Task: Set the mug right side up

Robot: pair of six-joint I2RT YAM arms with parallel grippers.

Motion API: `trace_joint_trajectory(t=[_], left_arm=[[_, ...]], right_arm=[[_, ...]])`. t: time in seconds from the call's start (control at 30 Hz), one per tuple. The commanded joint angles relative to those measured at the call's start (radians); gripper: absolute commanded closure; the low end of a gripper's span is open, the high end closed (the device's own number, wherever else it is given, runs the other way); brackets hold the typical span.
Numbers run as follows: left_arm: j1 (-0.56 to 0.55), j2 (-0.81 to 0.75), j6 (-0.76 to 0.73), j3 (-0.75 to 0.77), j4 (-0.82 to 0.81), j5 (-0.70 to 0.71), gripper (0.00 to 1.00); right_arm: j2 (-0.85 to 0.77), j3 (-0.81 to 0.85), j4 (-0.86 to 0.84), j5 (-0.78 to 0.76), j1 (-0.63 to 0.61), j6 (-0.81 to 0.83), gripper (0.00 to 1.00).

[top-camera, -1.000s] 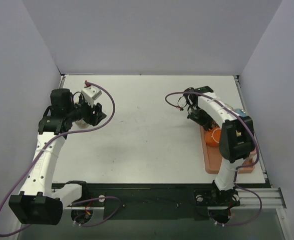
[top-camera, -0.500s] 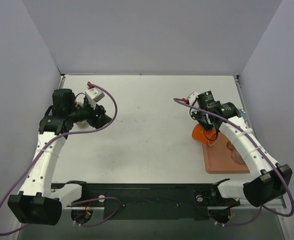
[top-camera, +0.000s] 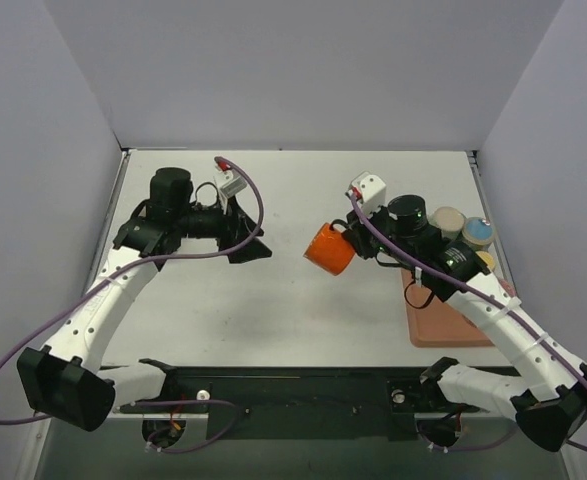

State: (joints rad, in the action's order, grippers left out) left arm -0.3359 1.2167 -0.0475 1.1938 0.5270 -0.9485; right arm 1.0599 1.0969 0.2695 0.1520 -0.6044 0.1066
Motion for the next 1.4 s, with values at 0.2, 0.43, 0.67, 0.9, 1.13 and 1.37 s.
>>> trace_joint_trajectory(t=[0.2, 0.43, 0.67, 0.9, 1.13, 1.37], left_arm=[[-0.138, 0.041, 0.163, 0.049, -0.19, 0.039, 0.13], [-0.183, 0.124, 0.098, 0.069, -0.102, 0.102, 0.24], [-0.196, 0.142, 0.139, 0.053, -0.125, 0.031, 1.0], [-0.156, 0.15, 0.077, 0.15, 0.06, 0.415, 1.0], [-0.149, 0.254, -0.106, 0.202, 0.215, 0.986, 1.0], [-0.074, 0.404, -0.115, 0.21, 0.215, 1.084, 1.0]], right_arm=[[0.08, 0.089, -0.228, 0.04, -0.15, -0.081, 1.0], [0.098, 0.093, -0.254, 0.021, -0.184, -0.073, 1.0], [0.109, 0.089, -0.262, 0.012, -0.186, -0.068, 1.0], [0.15, 0.058, -0.237, -0.074, -0.155, -0.102, 0.54], [0.147, 0.0, -0.222, -0.204, -0.127, -0.134, 0.11], [0.127, -0.029, -0.187, -0.242, -0.126, -0.12, 0.07]])
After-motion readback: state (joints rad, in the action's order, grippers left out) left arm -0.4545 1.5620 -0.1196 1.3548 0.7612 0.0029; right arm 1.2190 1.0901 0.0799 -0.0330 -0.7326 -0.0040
